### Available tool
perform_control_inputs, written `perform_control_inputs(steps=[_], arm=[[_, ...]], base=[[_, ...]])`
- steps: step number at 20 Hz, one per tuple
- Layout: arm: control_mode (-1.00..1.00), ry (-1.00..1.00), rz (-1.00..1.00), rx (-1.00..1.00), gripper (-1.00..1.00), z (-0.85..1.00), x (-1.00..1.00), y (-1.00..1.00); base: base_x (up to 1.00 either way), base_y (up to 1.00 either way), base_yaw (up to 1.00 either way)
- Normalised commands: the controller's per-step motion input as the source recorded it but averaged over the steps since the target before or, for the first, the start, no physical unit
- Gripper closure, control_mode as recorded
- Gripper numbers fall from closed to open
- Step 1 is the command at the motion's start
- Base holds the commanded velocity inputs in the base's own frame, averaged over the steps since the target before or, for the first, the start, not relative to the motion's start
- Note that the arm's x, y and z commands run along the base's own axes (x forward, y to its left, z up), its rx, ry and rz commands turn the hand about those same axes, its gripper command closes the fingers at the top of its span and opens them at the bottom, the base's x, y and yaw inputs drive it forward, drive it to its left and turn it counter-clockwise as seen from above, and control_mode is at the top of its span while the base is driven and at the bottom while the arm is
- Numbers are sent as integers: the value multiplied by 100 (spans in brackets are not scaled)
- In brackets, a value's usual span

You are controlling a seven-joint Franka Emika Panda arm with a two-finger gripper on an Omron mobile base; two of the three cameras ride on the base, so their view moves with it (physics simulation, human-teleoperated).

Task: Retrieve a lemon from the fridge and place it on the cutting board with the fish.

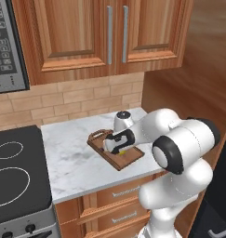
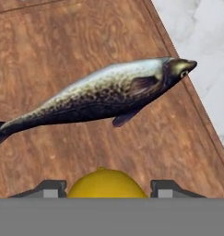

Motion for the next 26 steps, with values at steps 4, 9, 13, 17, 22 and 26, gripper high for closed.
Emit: perform_control_inputs(steps=[4,9,13,17,22,26], arm=[[-100,0,0,0,-100,0,0,0],[-100,0,0,0,-100,8,-4,0],[-100,0,0,2,-100,39,-18,0],[-100,0,0,2,-100,64,-41,0],[-100,0,0,2,-100,51,-61,-1],[-100,0,-1,0,-100,22,-83,-11]], base=[[0,0,0],[0,0,0],[0,0,0],[0,0,0],[0,0,0],[0,0,0]])
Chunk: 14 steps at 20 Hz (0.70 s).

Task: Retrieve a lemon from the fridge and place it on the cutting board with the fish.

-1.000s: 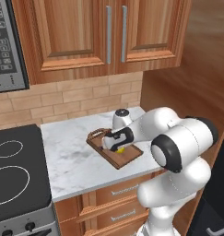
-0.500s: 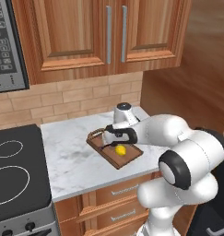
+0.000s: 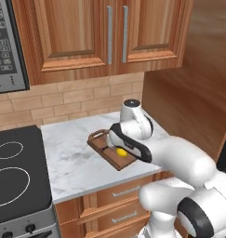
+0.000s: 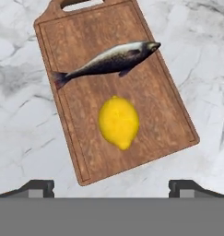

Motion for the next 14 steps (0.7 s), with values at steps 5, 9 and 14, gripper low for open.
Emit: perform_control_inputs(steps=[5,9,14], arm=[[-100,0,-1,1,-100,52,-92,-17],[-100,2,-1,0,-100,64,-79,-23],[-100,4,-6,0,-100,37,-57,-31]], base=[[0,0,0],[0,0,0],[0,0,0]])
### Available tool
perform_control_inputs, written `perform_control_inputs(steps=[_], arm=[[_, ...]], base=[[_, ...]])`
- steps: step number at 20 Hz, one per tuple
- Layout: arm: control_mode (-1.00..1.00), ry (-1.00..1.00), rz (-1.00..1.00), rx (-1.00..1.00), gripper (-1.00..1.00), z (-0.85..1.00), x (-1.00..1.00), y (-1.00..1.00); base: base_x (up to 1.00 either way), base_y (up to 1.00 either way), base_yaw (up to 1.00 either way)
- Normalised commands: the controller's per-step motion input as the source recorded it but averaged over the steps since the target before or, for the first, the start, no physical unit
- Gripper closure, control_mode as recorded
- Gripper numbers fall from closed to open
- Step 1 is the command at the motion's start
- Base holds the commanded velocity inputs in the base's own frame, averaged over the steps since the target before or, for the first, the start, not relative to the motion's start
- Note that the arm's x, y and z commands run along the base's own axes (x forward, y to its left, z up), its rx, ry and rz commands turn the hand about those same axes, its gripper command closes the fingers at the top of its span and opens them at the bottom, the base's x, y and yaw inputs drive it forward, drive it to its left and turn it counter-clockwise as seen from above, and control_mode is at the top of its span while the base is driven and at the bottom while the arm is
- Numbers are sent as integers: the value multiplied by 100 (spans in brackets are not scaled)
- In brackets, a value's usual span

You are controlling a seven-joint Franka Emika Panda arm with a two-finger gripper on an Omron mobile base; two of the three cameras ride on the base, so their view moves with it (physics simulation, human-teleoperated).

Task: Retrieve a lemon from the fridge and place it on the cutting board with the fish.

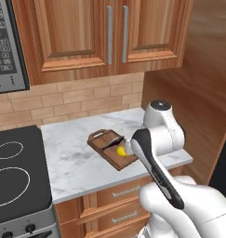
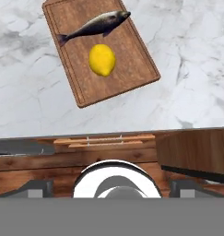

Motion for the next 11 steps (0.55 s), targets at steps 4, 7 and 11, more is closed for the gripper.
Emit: perform_control_inputs(steps=[4,7,11], arm=[[-100,4,-13,0,-100,24,-34,-48],[-100,2,-10,0,-100,24,-9,-51],[-100,2,-7,2,-100,32,0,-41]], base=[[0,0,0],[0,0,0],[0,0,0]])
